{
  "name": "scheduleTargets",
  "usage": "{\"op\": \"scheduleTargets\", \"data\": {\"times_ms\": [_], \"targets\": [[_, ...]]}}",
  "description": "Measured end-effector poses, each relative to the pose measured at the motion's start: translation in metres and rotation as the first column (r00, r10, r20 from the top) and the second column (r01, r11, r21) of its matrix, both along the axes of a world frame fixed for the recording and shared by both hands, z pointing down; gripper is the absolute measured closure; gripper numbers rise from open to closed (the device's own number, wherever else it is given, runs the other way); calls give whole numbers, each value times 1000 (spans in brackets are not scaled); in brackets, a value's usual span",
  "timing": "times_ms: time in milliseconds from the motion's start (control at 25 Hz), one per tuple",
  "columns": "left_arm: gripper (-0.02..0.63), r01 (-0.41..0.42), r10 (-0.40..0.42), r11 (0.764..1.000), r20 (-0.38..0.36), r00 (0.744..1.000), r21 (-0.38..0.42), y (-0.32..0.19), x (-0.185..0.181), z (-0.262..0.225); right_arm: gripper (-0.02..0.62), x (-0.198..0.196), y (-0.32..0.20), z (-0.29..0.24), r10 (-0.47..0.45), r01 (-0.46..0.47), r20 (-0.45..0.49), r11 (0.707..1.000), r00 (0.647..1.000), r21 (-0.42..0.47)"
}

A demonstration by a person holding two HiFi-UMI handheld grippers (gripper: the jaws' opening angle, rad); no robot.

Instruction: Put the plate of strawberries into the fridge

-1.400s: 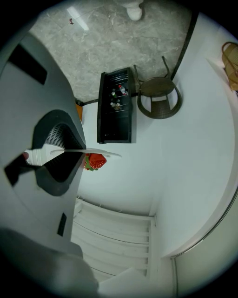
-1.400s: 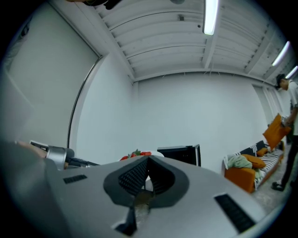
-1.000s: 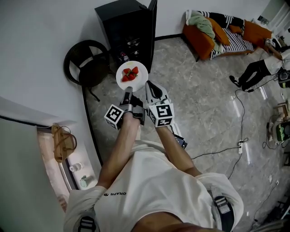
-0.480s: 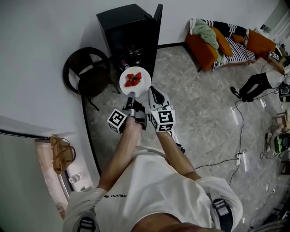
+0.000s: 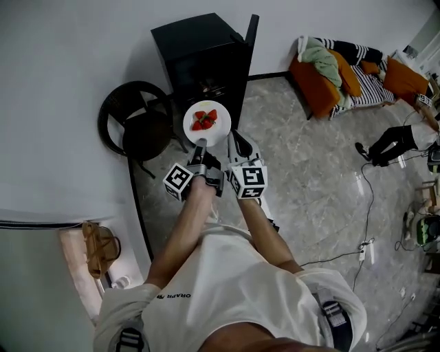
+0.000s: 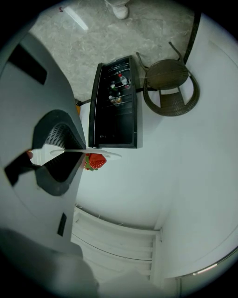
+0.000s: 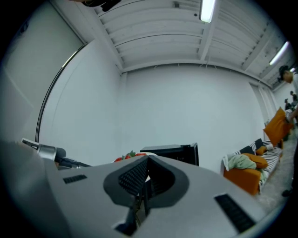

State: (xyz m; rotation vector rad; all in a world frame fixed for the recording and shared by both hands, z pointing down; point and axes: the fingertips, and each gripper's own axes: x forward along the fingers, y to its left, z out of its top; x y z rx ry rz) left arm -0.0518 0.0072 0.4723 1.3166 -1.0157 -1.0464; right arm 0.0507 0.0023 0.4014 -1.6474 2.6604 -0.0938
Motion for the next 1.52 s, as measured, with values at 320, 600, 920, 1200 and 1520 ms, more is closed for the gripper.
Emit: {"op": "scheduleTargets", "data": {"times_ms": [320, 600, 920, 1200, 1520], "targets": [[595, -36, 36, 999, -6, 999, -12, -71, -26, 1, 583, -27, -76, -7, 27, -27, -29, 1000, 999, 3], [595, -68, 68, 998, 21, 997, -19, -135, -50, 6, 583, -50, -146, -4, 54, -55, -46, 998, 997, -8], [595, -84, 84, 996, 29, 996, -14, -162, -56, 8, 583, -50, -165, 1, 80, -81, -59, 996, 995, -25], [595, -86, 88, 996, 40, 995, -36, -181, -50, 13, 583, -45, -180, 3, 73, -75, -73, 997, 995, -30], [595, -79, 81, 995, 32, 996, -61, -201, -31, 23, 583, -27, -204, 12, 52, -55, -78, 998, 996, -38]]}}
